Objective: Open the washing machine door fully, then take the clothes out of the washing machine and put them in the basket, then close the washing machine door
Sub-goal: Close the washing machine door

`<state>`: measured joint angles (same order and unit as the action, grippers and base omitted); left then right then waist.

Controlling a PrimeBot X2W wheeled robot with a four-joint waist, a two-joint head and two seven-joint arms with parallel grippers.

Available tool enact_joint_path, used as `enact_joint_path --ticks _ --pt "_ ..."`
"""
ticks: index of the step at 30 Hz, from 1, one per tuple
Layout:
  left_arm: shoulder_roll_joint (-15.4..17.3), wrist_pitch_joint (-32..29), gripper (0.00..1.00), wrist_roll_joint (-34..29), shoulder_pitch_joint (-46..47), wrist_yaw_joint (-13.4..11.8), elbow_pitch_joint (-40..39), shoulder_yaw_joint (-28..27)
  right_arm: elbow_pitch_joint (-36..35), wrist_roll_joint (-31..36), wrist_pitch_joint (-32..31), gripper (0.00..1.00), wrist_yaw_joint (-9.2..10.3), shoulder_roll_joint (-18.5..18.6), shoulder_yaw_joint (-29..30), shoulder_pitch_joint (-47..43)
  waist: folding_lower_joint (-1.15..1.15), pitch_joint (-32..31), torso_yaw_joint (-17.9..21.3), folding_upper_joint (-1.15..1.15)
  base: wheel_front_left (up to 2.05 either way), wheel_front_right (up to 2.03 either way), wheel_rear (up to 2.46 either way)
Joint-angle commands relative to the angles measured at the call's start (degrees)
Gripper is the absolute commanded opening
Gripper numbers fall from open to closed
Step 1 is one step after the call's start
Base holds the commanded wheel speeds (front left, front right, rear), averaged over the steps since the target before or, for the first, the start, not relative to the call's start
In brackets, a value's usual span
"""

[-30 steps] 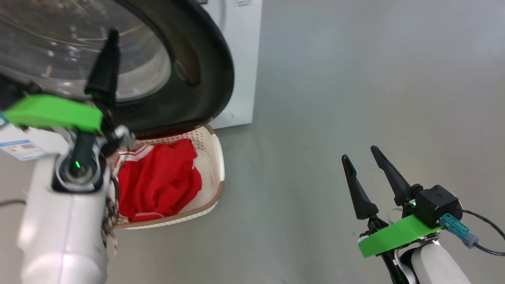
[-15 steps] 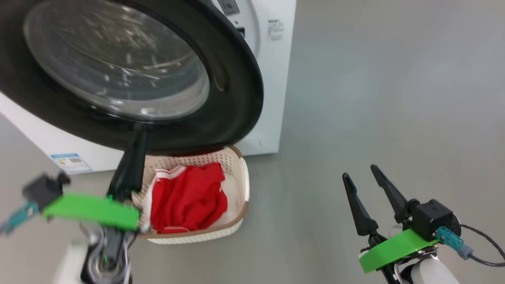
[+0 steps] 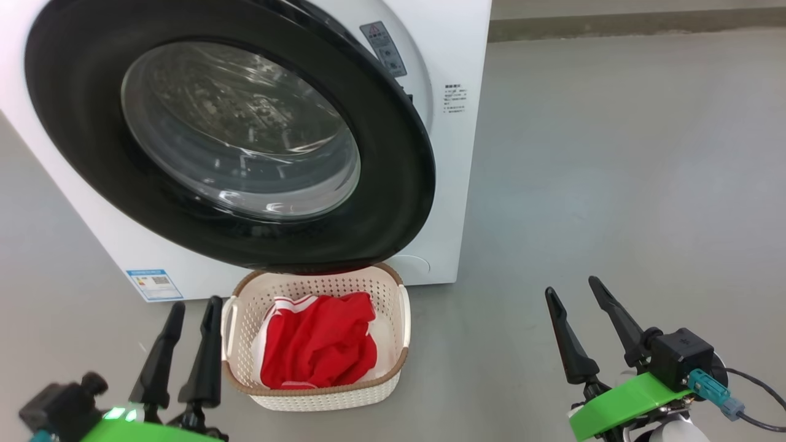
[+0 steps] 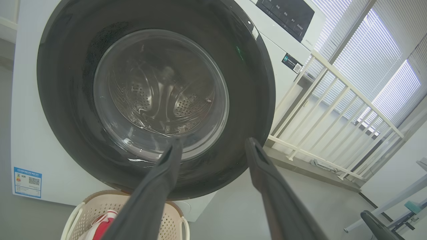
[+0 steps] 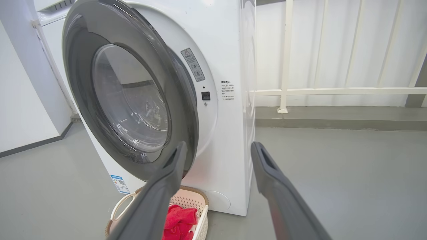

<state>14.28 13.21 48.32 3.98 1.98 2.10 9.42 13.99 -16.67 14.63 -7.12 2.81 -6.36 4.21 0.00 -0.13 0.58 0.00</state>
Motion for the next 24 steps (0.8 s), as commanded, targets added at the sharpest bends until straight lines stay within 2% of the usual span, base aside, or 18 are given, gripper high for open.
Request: enact_joint_path --ticks 1,10,16,24 --pt "1.54 0.78 1.0 -2.08 0.33 -0.61 -2.77 -1.91 -1.57 -0.1 0.37 1.0 -0.36 0.07 -0.95 0.51 0.0 -0.4 -0.39 0.0 0.0 0.0 0.0" --pt "1.09 1.71 1.0 -15.14 -4.55 -5.3 -7.85 -1.55 -2.31 0.4 0.37 1.0 -0.36 0.07 0.01 0.2 0.0 -1.68 -0.45 0.0 0.0 0.0 0.0" --pt "0.35 1.76 1.0 -20.69 -6.65 -9.06 -8.44 -2.11 -2.75 0.42 0.37 1.0 -0.36 0.07 1.15 -0.83 0.0 -2.75 -0.16 0.0 0.0 0.0 0.0" --pt "0.59 1.78 1.0 -24.72 -8.72 -10.4 -8.37 -3.83 -2.95 0.1 0.37 1.0 -0.36 0.07 1.7 -1.13 0.0 -2.93 0.77 0.0 0.0 0.0 0.0"
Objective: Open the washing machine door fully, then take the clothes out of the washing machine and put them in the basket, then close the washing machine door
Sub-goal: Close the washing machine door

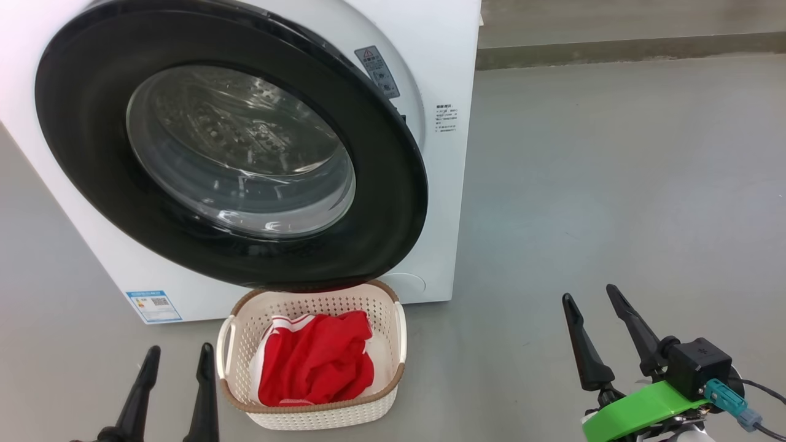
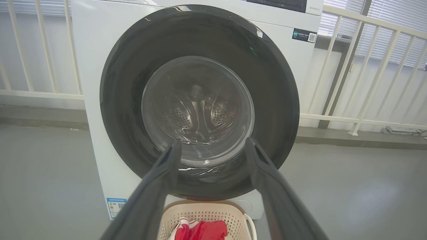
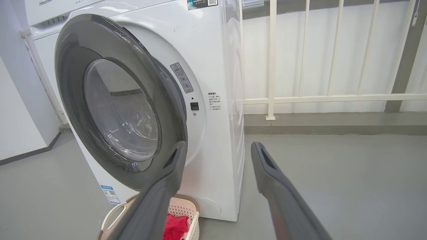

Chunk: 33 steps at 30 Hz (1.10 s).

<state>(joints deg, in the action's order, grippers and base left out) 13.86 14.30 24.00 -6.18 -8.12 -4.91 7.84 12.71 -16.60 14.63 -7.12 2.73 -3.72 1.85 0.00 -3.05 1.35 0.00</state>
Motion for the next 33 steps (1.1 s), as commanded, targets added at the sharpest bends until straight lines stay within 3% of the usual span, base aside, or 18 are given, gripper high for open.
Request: enact_joint_path --ticks 1,27,28,29,30,31,33 --pt "1.0 0.69 1.0 -0.78 1.23 -0.31 -1.29 -2.46 -1.66 0.09 0.37 1.0 -0.36 0.15 -0.89 1.11 0.0 -0.01 0.05 0.0 0.0 0.0 0.0" --pt "0.84 0.59 1.0 -2.11 0.7 -0.03 0.34 -1.34 -1.71 0.68 0.37 1.0 -0.36 0.15 -1.53 0.42 0.0 0.37 -0.73 0.0 0.0 0.0 0.0" --pt "0.84 0.55 1.0 -2.14 0.71 -0.04 0.19 -1.22 -1.72 0.73 0.37 0.91 -0.36 0.15 -1.59 0.42 0.0 0.38 -0.91 0.0 0.0 0.0 0.0" --pt "0.85 0.49 1.0 -2.19 0.72 -0.06 0.01 -1.08 -1.72 0.82 0.37 0.4 -0.36 0.15 -1.7 0.4 0.0 0.4 -1.12 0.0 0.0 0.0 0.0" --pt "0.83 0.42 1.0 -2.24 0.71 -0.07 -0.18 -0.91 -1.66 0.8 0.37 0.17 -0.36 0.15 -1.86 0.42 0.0 0.43 -1.33 0.0 0.0 0.0 0.0" --pt "0.82 0.35 1.0 -2.28 0.69 -0.09 -0.4 -0.75 -1.56 0.78 0.37 0.0 -0.36 0.15 -2.02 0.51 0.0 0.46 -1.52 0.0 0.0 0.0 0.0" --pt "0.77 0.23 1.0 -2.27 0.62 -0.12 -0.9 -0.5 -1.31 0.71 0.37 0.0 -0.36 0.15 -2.59 0.88 0.0 0.5 -1.89 0.0 0.0 0.0 0.0"
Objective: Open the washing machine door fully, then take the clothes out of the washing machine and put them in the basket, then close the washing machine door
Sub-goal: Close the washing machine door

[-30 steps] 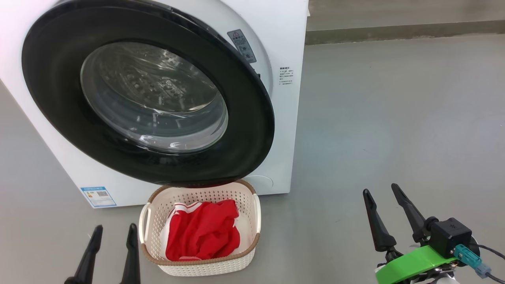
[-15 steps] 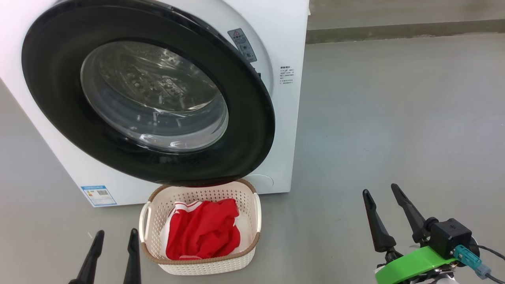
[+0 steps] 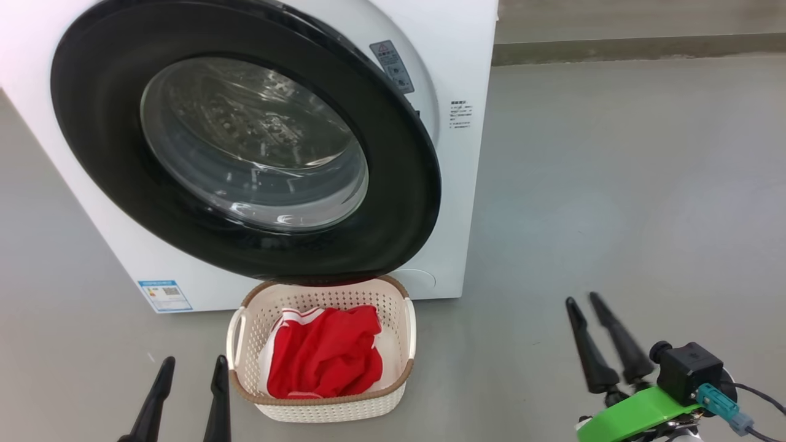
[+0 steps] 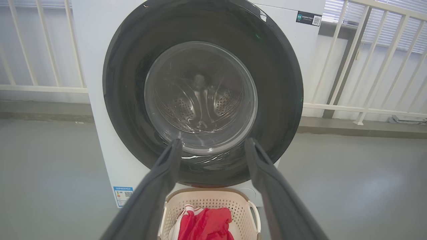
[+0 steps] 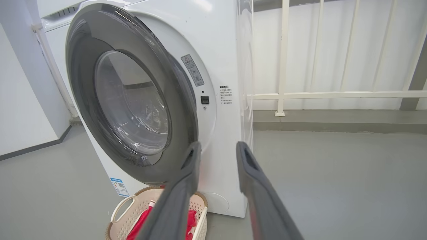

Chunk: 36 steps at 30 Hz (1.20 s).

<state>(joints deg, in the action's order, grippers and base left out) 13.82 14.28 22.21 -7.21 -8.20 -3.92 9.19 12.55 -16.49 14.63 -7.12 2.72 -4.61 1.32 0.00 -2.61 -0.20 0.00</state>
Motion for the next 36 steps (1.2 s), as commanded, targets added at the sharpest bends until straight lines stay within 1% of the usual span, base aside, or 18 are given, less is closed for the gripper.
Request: enact_joint_path --ticks 1,7,15,20,25,36 --pt "0.8 0.21 1.0 -0.45 1.63 -0.06 -2.16 -1.76 -0.97 0.61 0.37 0.0 -0.36 0.16 -2.12 1.7 0.0 0.11 -0.55 0.0 0.0 0.0 0.0" --pt "0.78 -0.16 1.0 -0.47 1.96 -0.1 -3.25 -1.19 0.07 0.66 0.37 0.0 -0.36 0.16 -4.16 4.54 0.0 0.38 -1.88 0.0 0.0 0.0 0.0" --pt "0.82 -0.85 1.0 -0.54 3.11 0.52 -4.27 0.29 1.77 0.77 0.37 0.0 -0.36 0.16 -4.9 9.86 0.0 1.7 -5.55 0.0 0.0 0.0 0.0" --pt "0.76 -1.07 1.0 -0.88 4.92 1.0 -5.53 1.4 3.46 1.75 0.24 0.0 -0.36 0.16 -5.3 13.53 0.0 4.79 -7.96 0.0 0.0 0.0 0.0" --pt "0.02 -0.9 1.0 -1.12 7.1 1.58 -5.6 2.76 5.2 3.58 -0.22 0.0 -0.36 0.16 -6.27 17.76 0.0 7.7 -9.99 0.0 0.0 0.0 0.0" --pt "-1.31 -0.13 1.0 -1.4 11.07 3.05 -4.14 4.56 10.47 6.12 -0.49 0.0 -0.36 0.26 -7.63 27.66 0.0 12.62 -13.23 0.0 0.0 0.0 0.0"
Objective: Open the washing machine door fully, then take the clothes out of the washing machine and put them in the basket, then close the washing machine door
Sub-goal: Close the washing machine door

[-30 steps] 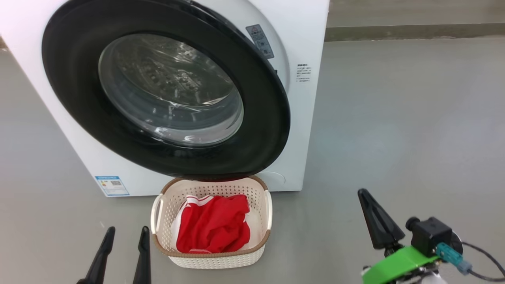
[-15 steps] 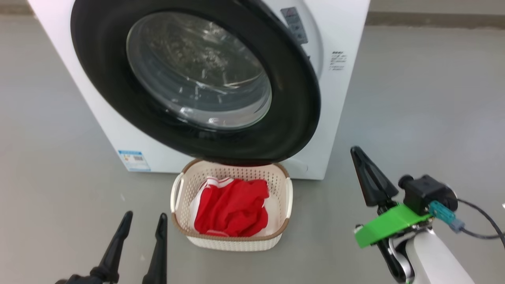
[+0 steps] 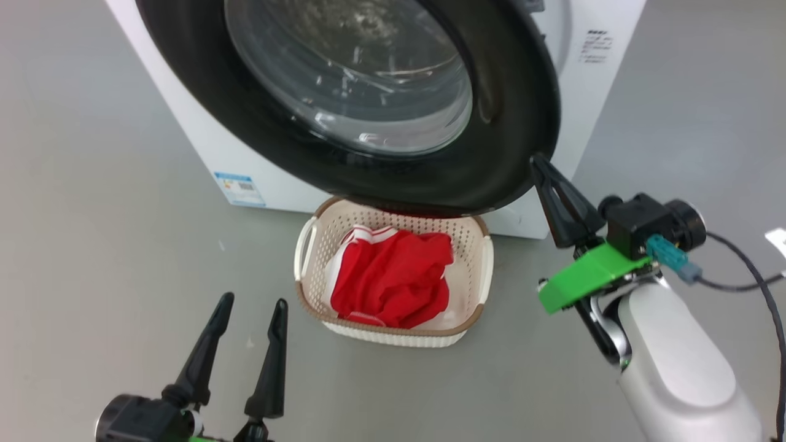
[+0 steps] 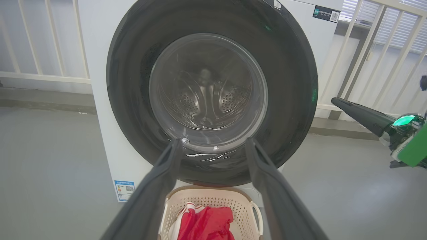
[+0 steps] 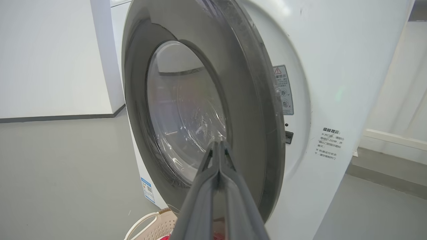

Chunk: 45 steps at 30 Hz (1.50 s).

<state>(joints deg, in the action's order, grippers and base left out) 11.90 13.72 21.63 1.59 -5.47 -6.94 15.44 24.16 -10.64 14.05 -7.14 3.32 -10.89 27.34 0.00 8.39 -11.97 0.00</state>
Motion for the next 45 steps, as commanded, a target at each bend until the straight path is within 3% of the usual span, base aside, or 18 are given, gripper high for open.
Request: enact_joint_path --ticks 1,13,37,45 --pt "0.48 0.49 1.0 -0.84 2.66 0.47 -1.02 -1.55 -0.4 0.38 0.15 0.0 -0.35 -0.19 -1.3 2.55 0.0 2.09 -1.75 0.0 0.0 0.0 0.0" --pt "-0.5 1.02 1.0 -1.05 5.62 1.93 0.51 -0.87 8.48 0.07 0.9 0.0 -0.35 1.63 -0.57 13.0 0.0 4.97 -3.38 0.0 0.0 0.0 0.0" --pt "-2.84 1.27 1.0 -0.57 8.83 4.13 0.79 -2.35 10.33 2.37 0.95 0.0 -0.35 4.15 6.04 21.59 0.0 10.84 -4.57 0.0 0.0 0.0 0.0" --pt "-3.74 1.27 1.0 -1.22 9.88 4.98 0.76 -2.91 13.28 2.99 0.95 0.0 -0.35 4.74 5.51 26.2 0.0 12.9 -5.39 0.0 0.0 0.0 0.0"
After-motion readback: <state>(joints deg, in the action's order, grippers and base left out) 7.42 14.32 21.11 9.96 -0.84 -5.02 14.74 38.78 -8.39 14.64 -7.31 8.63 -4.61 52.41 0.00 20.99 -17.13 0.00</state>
